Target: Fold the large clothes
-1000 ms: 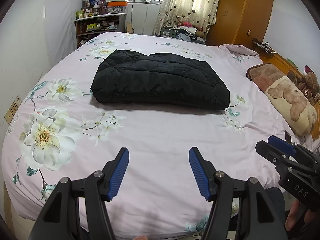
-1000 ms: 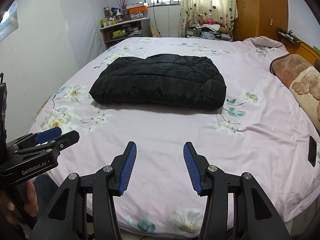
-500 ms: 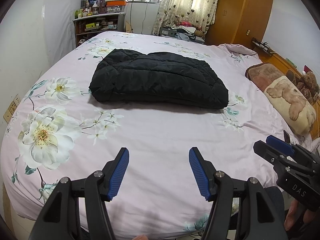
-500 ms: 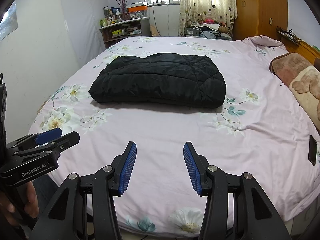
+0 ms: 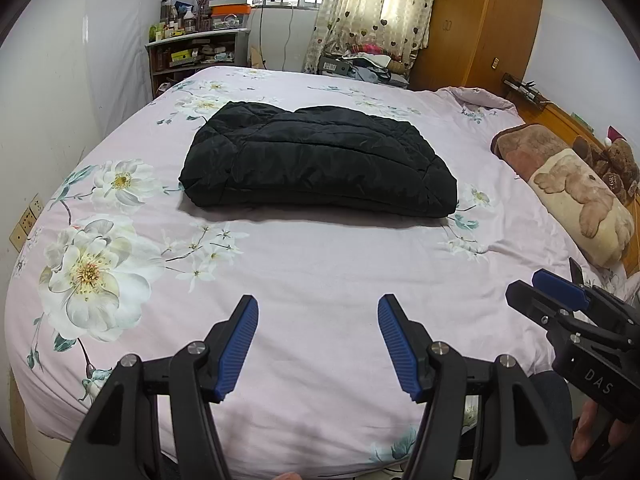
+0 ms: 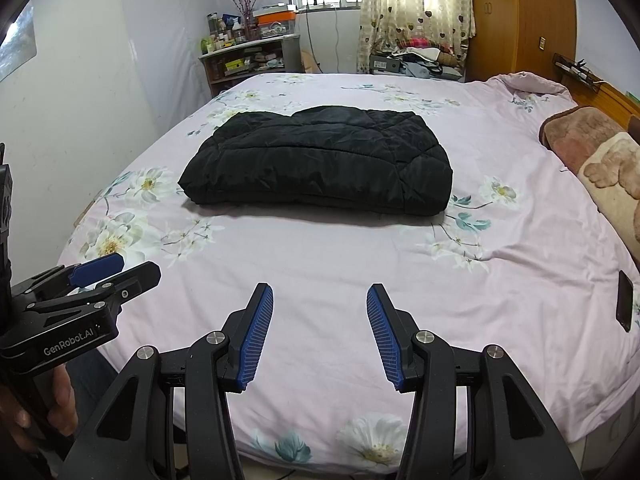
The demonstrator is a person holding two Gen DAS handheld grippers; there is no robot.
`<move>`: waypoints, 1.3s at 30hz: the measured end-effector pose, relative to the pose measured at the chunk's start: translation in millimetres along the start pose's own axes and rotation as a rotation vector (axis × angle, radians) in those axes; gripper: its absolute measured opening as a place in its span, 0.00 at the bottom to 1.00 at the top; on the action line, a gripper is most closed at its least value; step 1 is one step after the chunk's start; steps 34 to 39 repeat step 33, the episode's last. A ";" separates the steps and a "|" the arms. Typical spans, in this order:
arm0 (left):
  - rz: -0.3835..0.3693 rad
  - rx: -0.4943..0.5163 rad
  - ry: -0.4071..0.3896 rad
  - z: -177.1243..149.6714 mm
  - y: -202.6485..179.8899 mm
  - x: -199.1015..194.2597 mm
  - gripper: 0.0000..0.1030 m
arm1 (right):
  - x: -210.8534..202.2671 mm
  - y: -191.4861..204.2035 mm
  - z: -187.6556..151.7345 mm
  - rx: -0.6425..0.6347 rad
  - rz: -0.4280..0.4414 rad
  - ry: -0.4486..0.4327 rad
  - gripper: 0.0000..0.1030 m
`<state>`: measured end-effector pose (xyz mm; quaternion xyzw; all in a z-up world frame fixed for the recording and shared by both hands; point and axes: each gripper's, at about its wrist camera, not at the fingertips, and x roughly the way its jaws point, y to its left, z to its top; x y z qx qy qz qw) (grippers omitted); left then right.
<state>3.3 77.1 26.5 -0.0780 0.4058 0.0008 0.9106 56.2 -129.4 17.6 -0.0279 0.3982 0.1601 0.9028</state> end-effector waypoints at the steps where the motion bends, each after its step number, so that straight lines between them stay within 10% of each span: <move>1: -0.003 -0.002 0.001 0.8 0.5 0.0 0.63 | -0.1 0.2 0.4 0.000 -0.001 0.000 0.48; 39: 0.009 -0.001 -0.004 1.1 5.9 6.1 0.63 | 1.1 -1.9 -5.5 -0.002 -0.003 0.005 0.48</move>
